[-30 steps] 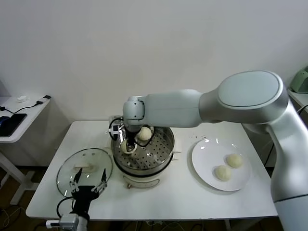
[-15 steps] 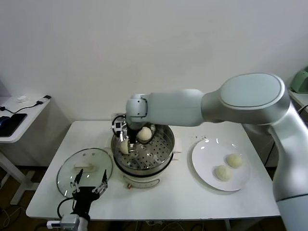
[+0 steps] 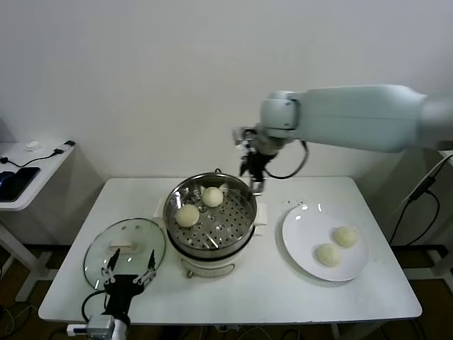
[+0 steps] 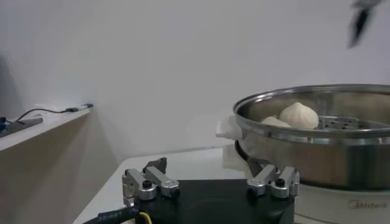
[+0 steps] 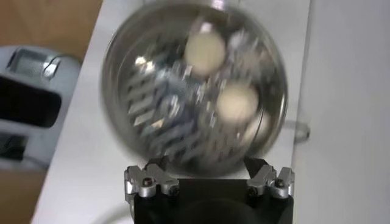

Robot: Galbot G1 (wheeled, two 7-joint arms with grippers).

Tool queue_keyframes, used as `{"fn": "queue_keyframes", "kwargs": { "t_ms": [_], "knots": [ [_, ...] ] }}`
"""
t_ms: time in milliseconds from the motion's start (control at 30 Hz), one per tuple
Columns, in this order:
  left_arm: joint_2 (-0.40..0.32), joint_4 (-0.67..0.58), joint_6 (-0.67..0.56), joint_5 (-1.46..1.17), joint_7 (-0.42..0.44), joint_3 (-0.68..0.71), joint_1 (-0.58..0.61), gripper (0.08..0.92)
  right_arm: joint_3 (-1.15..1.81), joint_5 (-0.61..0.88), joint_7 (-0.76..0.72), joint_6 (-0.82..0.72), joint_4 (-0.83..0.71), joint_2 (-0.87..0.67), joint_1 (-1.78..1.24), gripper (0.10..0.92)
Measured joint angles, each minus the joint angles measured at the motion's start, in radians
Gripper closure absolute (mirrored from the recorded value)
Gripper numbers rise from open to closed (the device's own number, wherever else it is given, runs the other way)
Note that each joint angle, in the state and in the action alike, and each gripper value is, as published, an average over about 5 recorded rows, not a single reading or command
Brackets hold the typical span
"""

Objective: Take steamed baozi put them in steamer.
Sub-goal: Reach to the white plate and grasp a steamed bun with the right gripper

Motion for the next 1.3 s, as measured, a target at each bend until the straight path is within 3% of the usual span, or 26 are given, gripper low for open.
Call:
{"fn": "queue_keyframes", "kwargs": {
  "t_ms": [267,500,833,1300],
  "knots": [
    [-0.002,0.016,-0.003,0.000,-0.001,-0.003,-0.003,0.177,-0.045,-0.172,-0.016,0.032,0.043,-0.239,-0.064,0.203],
    [-0.011,0.020,-0.004,0.004,-0.001,-0.003,0.000,0.177,0.044,-0.312,-0.006,0.034,0.005,-0.344,-0.249,0.203],
    [-0.012,0.026,-0.003,0.004,-0.001,-0.009,0.003,0.177,0.204,-0.429,0.019,0.019,-0.081,-0.375,-0.492,0.203],
    [0.000,0.041,-0.004,0.001,-0.002,-0.006,-0.001,0.177,0.321,-0.485,0.053,-0.005,-0.150,-0.351,-0.660,0.203]
  ]
}}
